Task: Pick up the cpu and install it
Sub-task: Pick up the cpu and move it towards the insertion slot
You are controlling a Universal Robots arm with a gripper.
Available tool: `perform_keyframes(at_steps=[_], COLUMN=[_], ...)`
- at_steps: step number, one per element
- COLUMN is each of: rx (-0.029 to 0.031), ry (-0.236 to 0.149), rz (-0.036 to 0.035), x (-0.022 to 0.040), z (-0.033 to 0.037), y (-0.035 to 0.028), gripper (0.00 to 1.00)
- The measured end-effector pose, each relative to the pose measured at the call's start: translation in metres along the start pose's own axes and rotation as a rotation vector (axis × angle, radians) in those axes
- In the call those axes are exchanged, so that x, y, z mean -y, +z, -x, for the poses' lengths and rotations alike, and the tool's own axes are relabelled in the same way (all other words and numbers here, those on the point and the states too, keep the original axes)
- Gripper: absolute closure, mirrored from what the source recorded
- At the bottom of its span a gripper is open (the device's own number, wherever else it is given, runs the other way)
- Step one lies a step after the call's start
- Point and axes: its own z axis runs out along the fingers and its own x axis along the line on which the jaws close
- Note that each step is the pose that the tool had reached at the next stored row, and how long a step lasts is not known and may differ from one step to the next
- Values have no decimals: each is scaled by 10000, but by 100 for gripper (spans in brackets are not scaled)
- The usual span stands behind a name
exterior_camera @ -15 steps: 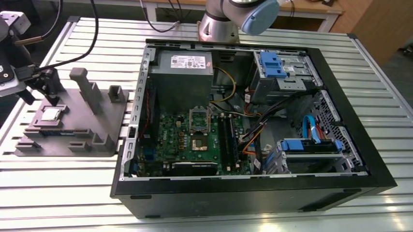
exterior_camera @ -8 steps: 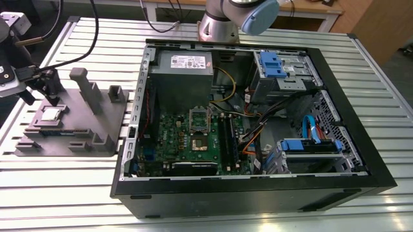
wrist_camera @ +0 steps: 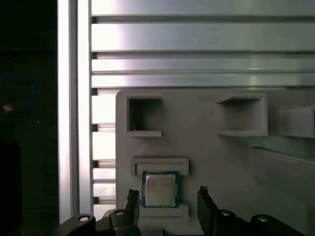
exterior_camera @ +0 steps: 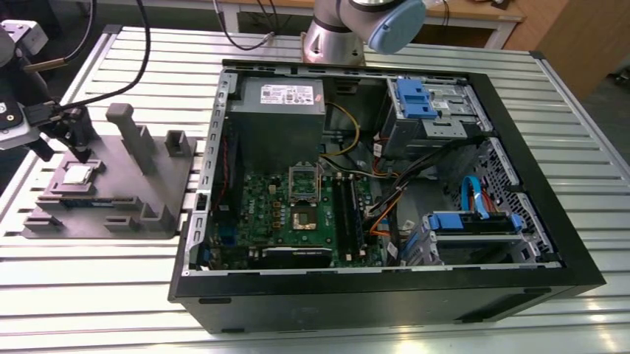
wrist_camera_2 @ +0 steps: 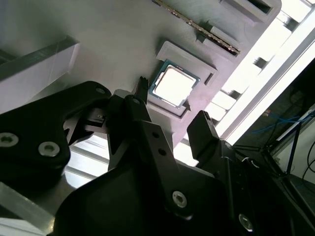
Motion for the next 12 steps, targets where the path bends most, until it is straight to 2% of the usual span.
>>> perform_keyframes(at_steps=[9,12], rx=[-1,-2], ry=[21,26], rz=[-1,-2], x=[9,12], z=[-13,-22], y=[147,177], gripper=[41,41])
